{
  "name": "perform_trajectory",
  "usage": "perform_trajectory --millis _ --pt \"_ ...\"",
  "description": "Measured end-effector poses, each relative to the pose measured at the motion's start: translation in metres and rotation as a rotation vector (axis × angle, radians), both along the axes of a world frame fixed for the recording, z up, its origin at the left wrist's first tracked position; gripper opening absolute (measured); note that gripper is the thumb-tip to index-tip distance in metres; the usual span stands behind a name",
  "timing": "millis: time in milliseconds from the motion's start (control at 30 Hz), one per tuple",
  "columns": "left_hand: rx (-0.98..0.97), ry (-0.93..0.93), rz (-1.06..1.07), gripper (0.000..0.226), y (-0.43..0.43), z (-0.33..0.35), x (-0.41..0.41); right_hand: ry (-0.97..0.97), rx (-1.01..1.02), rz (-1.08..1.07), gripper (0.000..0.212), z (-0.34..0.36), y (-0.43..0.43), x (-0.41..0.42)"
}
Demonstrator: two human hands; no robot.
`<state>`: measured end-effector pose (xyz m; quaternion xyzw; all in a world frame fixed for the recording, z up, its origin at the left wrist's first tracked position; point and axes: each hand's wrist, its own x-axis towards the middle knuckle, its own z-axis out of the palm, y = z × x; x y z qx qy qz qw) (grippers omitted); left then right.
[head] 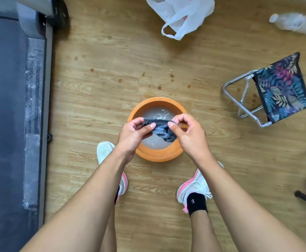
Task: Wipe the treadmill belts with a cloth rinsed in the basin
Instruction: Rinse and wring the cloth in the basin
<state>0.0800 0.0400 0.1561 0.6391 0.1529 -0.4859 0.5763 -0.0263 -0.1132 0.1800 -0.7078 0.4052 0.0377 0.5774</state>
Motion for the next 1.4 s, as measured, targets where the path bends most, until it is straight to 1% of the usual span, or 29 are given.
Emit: perform_trajectory --millis 67,100,200,267,367,433,500,600,633,667,733,767,800,833,867,900,933,1000,1033,1067,1100,1133,1167,1200,1233,1267,1300,1333,1400 --pt "0.041 -0.05 0.004 0.029 0.005 -0.002 0.004 -0.077 0.134 -0.143 0.015 0.005 -0.006 0.0" --pt "0.053 -0.107 -0.044 0.037 0.005 -0.003 0.005 -0.1 0.193 -0.201 0.016 0.007 -0.009 0.001" --pt "0.1 -0.267 -0.196 0.054 0.002 -0.002 0.008 -0.068 0.23 -0.205 0.02 0.013 -0.008 0.002" --pt "0.16 -0.331 -0.22 0.057 0.001 -0.005 0.011 -0.003 0.126 -0.147 0.021 0.015 -0.006 -0.001" --pt "0.266 -0.403 -0.284 0.059 0.003 -0.007 0.016 0.097 -0.2 0.023 0.018 0.014 -0.011 -0.015" --pt "0.258 -0.456 -0.386 0.064 0.006 -0.007 0.018 0.172 -0.307 0.072 0.018 0.014 -0.013 -0.022" --pt "0.219 -0.525 -0.476 0.067 0.009 -0.005 0.018 0.205 -0.246 0.01 0.022 0.013 -0.014 -0.026" --pt "0.187 -0.546 -0.457 0.066 0.01 0.001 0.017 0.142 0.067 -0.215 0.029 0.02 -0.016 -0.021" --pt "0.177 -0.513 -0.402 0.062 0.008 0.007 0.016 0.105 0.152 -0.238 0.028 0.022 -0.015 -0.019" --pt "0.12 -0.43 -0.301 0.056 0.003 0.015 0.015 0.051 0.243 -0.259 0.024 0.024 -0.014 -0.018" --pt "-0.142 -0.115 0.024 0.035 -0.015 0.036 0.007 -0.063 0.499 -0.354 0.007 0.032 -0.008 -0.015" --pt "-0.3 0.097 0.189 0.025 -0.026 0.047 0.0 -0.102 0.655 -0.406 0.011 0.037 -0.003 -0.013" --pt "-0.415 0.299 0.326 0.024 -0.037 0.056 -0.009 -0.131 0.837 -0.451 0.02 0.042 0.001 -0.012" --pt "-0.469 0.459 0.436 0.03 -0.043 0.059 -0.019 -0.172 1.001 -0.495 0.019 0.048 0.005 -0.01" --pt "-0.498 0.572 0.528 0.037 -0.046 0.059 -0.029 -0.211 1.13 -0.556 0.012 0.05 0.009 -0.008" --pt "-0.527 0.637 0.607 0.041 -0.047 0.056 -0.036 -0.237 1.197 -0.623 0.007 0.053 0.012 -0.007" --pt "-0.554 0.669 0.672 0.046 -0.046 0.054 -0.041 -0.253 1.21 -0.682 0.009 0.052 0.014 -0.007" --pt "-0.519 0.682 0.732 0.059 -0.042 0.053 -0.051 -0.247 1.232 -0.793 0.007 0.042 0.013 -0.012" --pt "-0.493 0.681 0.732 0.064 -0.04 0.053 -0.056 -0.242 1.243 -0.823 0.024 0.037 0.01 -0.014" --pt "-0.475 0.678 0.721 0.067 -0.038 0.053 -0.062 -0.227 1.236 -0.825 0.048 0.032 0.007 -0.015" --pt "-0.453 0.678 0.702 0.067 -0.036 0.054 -0.067 -0.199 1.205 -0.828 0.065 0.031 0.005 -0.013" --pt "-0.416 0.673 0.68 0.065 -0.033 0.055 -0.07 -0.189 1.165 -0.825 0.071 0.031 0.004 -0.009" --pt "-0.359 0.661 0.656 0.062 -0.029 0.056 -0.069 -0.2 1.121 -0.782 0.067 0.033 0.004 -0.005" --pt "-0.305 0.649 0.639 0.058 -0.025 0.055 -0.068 -0.196 1.049 -0.736 0.053 0.034 0.005 0.0" --pt "-0.242 0.628 0.619 0.053 -0.019 0.052 -0.067 -0.174 0.957 -0.687 0.03 0.035 0.006 0.004" --pt "-0.181 0.592 0.608 0.045 -0.013 0.047 -0.067 -0.143 0.839 -0.619 0.018 0.037 0.006 0.007" --pt "-0.109 0.541 0.592 0.037 -0.007 0.042 -0.067 -0.123 0.689 -0.501 0.023 0.037 0.006 0.009" --pt "-0.056 0.49 0.579 0.032 -0.003 0.039 -0.066 -0.083 0.529 -0.323 0.026 0.039 0.006 0.01" --pt "-0.023 0.44 0.565 0.035 -0.002 0.037 -0.065 0.035 0.297 0.07 0.027 0.046 0.014 0.011"
